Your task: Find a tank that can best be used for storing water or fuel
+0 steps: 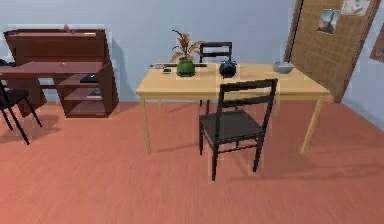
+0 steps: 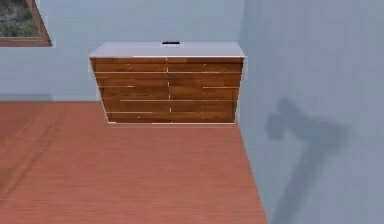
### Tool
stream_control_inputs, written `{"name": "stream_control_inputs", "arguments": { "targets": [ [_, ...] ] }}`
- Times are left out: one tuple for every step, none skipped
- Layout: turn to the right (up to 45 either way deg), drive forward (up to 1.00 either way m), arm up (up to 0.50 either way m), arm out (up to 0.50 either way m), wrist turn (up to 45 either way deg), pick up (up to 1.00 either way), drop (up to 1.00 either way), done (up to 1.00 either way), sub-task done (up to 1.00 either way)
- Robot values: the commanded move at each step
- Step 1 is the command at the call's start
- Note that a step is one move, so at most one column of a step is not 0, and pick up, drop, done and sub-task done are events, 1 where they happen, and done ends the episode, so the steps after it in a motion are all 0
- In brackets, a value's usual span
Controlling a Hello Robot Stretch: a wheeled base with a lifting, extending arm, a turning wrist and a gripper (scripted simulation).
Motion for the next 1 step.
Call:
{"name": "stream_control_inputs", "arguments": {
  "targets": [
    [-21.0, 0.0, 0.0, 0.0, 0.0, 0.0, 0.0, 0.0, 0.0]
  ]
}}
